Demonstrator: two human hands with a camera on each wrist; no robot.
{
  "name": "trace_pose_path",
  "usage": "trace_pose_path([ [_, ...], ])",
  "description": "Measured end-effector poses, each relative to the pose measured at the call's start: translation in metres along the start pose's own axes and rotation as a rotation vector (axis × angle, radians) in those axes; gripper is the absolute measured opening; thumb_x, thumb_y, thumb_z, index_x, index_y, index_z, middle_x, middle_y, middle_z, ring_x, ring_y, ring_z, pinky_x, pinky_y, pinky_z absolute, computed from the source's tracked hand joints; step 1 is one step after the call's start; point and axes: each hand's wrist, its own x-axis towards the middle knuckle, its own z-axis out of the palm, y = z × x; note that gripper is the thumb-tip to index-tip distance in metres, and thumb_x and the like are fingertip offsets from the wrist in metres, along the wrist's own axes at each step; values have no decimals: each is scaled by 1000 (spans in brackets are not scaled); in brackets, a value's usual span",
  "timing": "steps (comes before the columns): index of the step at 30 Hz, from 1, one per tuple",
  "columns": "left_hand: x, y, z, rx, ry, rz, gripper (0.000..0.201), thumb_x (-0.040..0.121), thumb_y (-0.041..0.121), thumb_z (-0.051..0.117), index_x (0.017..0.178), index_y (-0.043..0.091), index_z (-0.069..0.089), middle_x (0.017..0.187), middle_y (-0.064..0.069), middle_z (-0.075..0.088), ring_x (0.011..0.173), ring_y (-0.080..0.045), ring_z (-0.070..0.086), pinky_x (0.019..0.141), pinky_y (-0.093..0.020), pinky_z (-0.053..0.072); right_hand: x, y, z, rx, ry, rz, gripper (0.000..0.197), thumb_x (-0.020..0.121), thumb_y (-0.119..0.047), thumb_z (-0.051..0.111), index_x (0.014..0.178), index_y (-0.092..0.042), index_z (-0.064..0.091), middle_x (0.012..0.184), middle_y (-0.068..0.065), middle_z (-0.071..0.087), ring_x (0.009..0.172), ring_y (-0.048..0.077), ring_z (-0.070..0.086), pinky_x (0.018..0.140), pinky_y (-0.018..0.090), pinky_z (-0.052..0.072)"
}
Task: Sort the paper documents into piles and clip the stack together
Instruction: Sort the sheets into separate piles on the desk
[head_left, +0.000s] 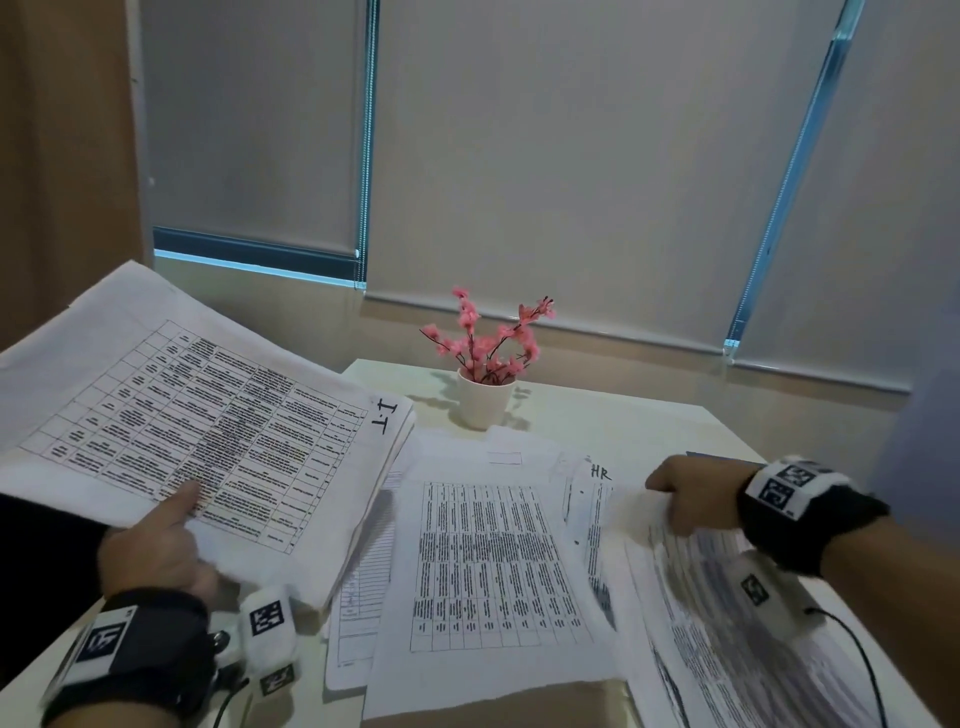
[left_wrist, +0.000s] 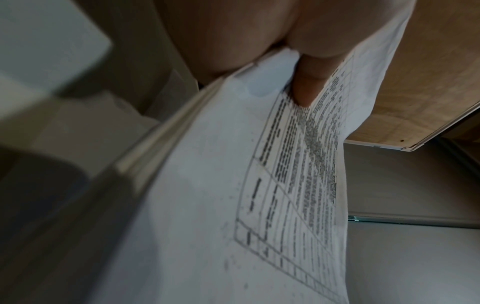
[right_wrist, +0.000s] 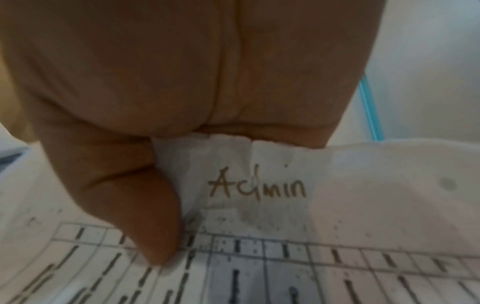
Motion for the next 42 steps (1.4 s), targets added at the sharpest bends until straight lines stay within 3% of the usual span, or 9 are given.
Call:
trace_pose_path([
  [5,-11,4,6,-23,6,32,40,88,16,75,122,-3,66,115,-17,70,97,-37,69,92,-57,53,-9,-34,-56,148,37,-67,13,61,-13,74,67,-22,69,70,-5,67,71,16,62,66,25,48],
  [10,-14,6,7,-46,14,37,37,88,13,75,121,0,67,110,-13,71,98,-36,69,88,-53,54,3,-72,-90,326,-96,-252,34,55,-26,84,84,-12,77,91,17,75,80,26,69,83,38,55],
  [15,-22,11,12,-47,11,36,32,92,7,69,124,3,66,90,0,67,86,-29,66,62,-33,52,41,-110,-85,295,-66,-246,27,60,-22,84,86,-19,77,92,15,75,85,30,70,83,49,58],
  [19,-16,7,11,-67,29,6,38,89,11,73,124,-3,64,90,-5,68,84,-31,66,67,-44,55,80,-141,-39,5,11,-155,15,77,-18,76,90,-24,72,83,-1,69,84,22,65,65,23,48],
  [23,-16,8,10,-32,24,-13,33,88,11,74,119,4,68,99,-8,71,94,-38,69,76,-59,56,122,-151,10,-110,27,-106,34,81,-21,74,112,-7,69,109,10,68,103,27,66,84,32,51],
  [27,-13,7,7,51,24,9,17,90,15,74,105,9,69,95,-5,70,85,-33,69,67,-41,57,144,-153,26,-116,16,-120,35,76,-26,75,103,-5,70,104,12,71,96,29,68,83,38,57],
  [35,-8,4,6,29,1,15,28,89,14,74,115,5,70,108,-10,70,77,-26,64,89,-50,53,158,-156,23,-158,-57,-143,32,71,-30,81,92,-10,68,89,6,65,83,21,63,84,38,58],
  [40,-10,4,7,-31,12,75,41,90,18,70,128,6,62,120,-15,67,105,-33,66,99,-51,51,152,-149,23,-100,42,-170,87,63,-32,87,130,-16,35,111,7,64,96,28,63,86,42,55],
  [42,-11,6,8,-34,29,66,40,89,20,70,127,8,63,125,-17,66,104,-28,70,94,-46,57,147,-150,20,-127,34,-188,89,66,-30,87,136,-17,34,119,9,62,106,29,61,89,38,51],
])
